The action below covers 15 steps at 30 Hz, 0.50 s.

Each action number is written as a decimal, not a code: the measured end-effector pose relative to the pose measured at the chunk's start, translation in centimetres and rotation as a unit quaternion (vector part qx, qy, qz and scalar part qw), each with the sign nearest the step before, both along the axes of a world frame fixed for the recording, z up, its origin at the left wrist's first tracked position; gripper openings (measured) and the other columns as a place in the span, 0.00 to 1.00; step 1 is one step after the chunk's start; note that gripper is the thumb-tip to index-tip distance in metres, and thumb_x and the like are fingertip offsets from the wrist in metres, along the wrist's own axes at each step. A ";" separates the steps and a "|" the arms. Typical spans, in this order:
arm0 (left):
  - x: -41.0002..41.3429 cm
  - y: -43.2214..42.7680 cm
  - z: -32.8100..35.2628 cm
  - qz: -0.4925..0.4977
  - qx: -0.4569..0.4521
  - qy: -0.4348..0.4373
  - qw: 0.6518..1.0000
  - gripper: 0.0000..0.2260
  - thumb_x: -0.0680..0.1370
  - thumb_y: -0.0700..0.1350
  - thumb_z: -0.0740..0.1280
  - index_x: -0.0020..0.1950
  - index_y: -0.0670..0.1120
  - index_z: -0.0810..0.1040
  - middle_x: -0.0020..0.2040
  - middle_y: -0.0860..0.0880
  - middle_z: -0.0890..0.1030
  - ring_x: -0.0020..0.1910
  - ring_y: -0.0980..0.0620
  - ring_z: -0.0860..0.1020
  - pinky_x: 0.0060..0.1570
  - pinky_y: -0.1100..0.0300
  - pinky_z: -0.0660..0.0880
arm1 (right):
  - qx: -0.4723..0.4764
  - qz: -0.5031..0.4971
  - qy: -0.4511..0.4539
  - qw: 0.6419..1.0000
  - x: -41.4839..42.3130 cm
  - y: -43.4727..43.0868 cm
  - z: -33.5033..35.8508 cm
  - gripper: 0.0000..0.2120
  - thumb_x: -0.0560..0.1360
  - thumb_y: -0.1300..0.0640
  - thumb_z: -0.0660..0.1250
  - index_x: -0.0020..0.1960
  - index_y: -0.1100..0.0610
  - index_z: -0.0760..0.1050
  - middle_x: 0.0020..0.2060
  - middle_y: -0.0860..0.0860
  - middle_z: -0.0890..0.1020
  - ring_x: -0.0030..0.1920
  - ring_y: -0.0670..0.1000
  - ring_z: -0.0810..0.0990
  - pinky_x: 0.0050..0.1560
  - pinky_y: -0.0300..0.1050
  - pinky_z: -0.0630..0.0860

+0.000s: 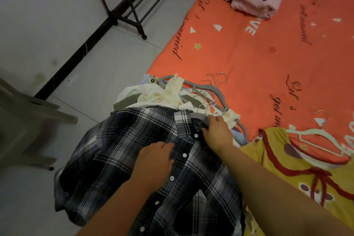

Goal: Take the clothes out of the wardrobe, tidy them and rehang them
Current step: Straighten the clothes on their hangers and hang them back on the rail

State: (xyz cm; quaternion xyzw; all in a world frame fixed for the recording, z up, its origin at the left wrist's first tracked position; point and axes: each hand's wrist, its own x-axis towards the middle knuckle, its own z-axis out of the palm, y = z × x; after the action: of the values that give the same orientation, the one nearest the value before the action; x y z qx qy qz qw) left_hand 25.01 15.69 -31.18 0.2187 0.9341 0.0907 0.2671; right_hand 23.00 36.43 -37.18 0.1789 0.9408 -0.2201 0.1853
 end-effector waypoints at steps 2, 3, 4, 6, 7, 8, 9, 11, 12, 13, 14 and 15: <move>-0.5 0.7 -1.1 -0.006 -0.010 -0.006 1.000 0.22 0.81 0.53 0.55 0.74 0.51 0.58 0.69 0.52 0.68 0.66 0.53 0.68 0.64 0.58 0.64 | -0.004 -0.010 -0.006 1.000 -1.0 0.1 -1.6 0.23 0.77 0.54 0.63 0.69 0.60 0.62 0.63 0.60 0.70 0.61 0.61 0.70 0.56 0.54 0.71; -0.7 1.1 -1.5 -0.006 -0.012 -0.008 1.000 0.22 0.81 0.53 0.56 0.75 0.51 0.58 0.69 0.52 0.68 0.66 0.52 0.67 0.65 0.58 0.64 | -0.001 -0.014 -0.007 1.000 -1.3 0.2 -2.2 0.23 0.77 0.54 0.63 0.69 0.60 0.63 0.62 0.60 0.70 0.61 0.61 0.70 0.56 0.54 0.71; -1.0 1.5 -1.8 -0.006 -0.010 -0.010 1.000 0.22 0.81 0.53 0.56 0.74 0.51 0.58 0.69 0.52 0.68 0.66 0.53 0.67 0.65 0.58 0.64 | 0.006 -0.016 -0.003 1.000 -1.5 0.3 -2.7 0.21 0.77 0.55 0.63 0.68 0.61 0.64 0.61 0.60 0.71 0.60 0.61 0.70 0.55 0.54 0.71; -1.4 2.1 -2.1 -0.008 0.001 -0.003 1.000 0.21 0.81 0.52 0.56 0.74 0.52 0.59 0.68 0.53 0.68 0.65 0.53 0.67 0.65 0.59 0.64 | 0.008 -0.030 0.020 0.999 -1.7 0.5 -3.0 0.17 0.77 0.58 0.62 0.64 0.61 0.68 0.59 0.60 0.72 0.57 0.61 0.71 0.52 0.53 0.71; -1.7 2.3 -2.1 -0.007 0.009 0.006 1.000 0.21 0.81 0.52 0.57 0.74 0.52 0.59 0.68 0.54 0.69 0.65 0.54 0.67 0.64 0.60 0.64 | -0.005 -0.042 0.038 0.998 -1.6 0.5 -2.8 0.15 0.77 0.59 0.62 0.62 0.61 0.70 0.58 0.60 0.72 0.56 0.61 0.72 0.51 0.53 0.72; -1.9 2.5 -2.0 -0.004 0.014 0.017 1.000 0.21 0.81 0.52 0.57 0.74 0.52 0.59 0.68 0.54 0.69 0.65 0.54 0.67 0.64 0.60 0.64 | -0.024 -0.054 0.058 0.997 -1.4 0.5 -2.3 0.14 0.77 0.60 0.61 0.61 0.61 0.70 0.57 0.60 0.72 0.54 0.61 0.73 0.49 0.54 0.73; -2.1 2.6 -1.8 0.000 0.012 0.031 0.999 0.22 0.81 0.52 0.57 0.74 0.52 0.59 0.68 0.54 0.68 0.65 0.54 0.67 0.64 0.60 0.64 | -0.039 -0.061 0.078 0.994 -1.0 0.4 -1.7 0.13 0.77 0.60 0.61 0.61 0.61 0.71 0.57 0.59 0.72 0.53 0.61 0.74 0.47 0.54 0.74; -2.5 2.7 -1.1 0.005 0.002 0.074 0.997 0.22 0.81 0.52 0.56 0.74 0.51 0.60 0.68 0.53 0.68 0.65 0.53 0.67 0.62 0.60 0.65 | -0.053 -0.060 0.120 0.990 0.0 -0.1 -0.1 0.12 0.77 0.59 0.62 0.59 0.60 0.72 0.55 0.58 0.73 0.51 0.60 0.75 0.43 0.51 0.73; -2.6 2.8 -0.6 0.011 0.005 0.095 0.995 0.22 0.80 0.52 0.56 0.74 0.50 0.60 0.68 0.52 0.69 0.65 0.52 0.67 0.61 0.59 0.65 | -0.057 -0.054 0.139 0.987 0.7 -0.5 0.8 0.11 0.77 0.59 0.62 0.58 0.60 0.73 0.54 0.58 0.74 0.50 0.60 0.75 0.42 0.50 0.72; -2.7 3.0 0.0 0.016 0.012 0.110 0.994 0.22 0.80 0.52 0.57 0.73 0.49 0.62 0.68 0.51 0.69 0.65 0.51 0.68 0.60 0.59 0.66 | -0.060 -0.045 0.150 0.986 1.4 -0.9 1.7 0.10 0.78 0.59 0.61 0.57 0.60 0.74 0.53 0.58 0.74 0.49 0.59 0.75 0.40 0.49 0.71; -2.8 3.2 0.6 0.018 0.021 0.121 0.992 0.22 0.80 0.52 0.58 0.73 0.49 0.62 0.68 0.50 0.69 0.65 0.50 0.68 0.61 0.58 0.66 | -0.062 -0.034 0.155 0.985 2.2 -1.5 2.6 0.09 0.78 0.59 0.61 0.55 0.60 0.74 0.52 0.57 0.74 0.47 0.59 0.75 0.39 0.48 0.69; -2.8 3.4 1.2 0.015 0.029 0.130 0.991 0.23 0.79 0.52 0.59 0.73 0.48 0.62 0.69 0.49 0.69 0.66 0.50 0.67 0.62 0.57 0.66 | -0.063 -0.020 0.154 0.986 3.0 -2.1 3.5 0.09 0.79 0.58 0.60 0.55 0.60 0.75 0.51 0.57 0.74 0.46 0.58 0.74 0.38 0.47 0.68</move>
State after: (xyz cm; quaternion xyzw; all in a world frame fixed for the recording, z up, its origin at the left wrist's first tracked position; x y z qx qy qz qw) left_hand 22.22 19.09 -29.97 0.2229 0.9609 0.0928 0.1355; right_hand 26.03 34.32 -33.70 0.1496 0.9385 -0.3080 0.0447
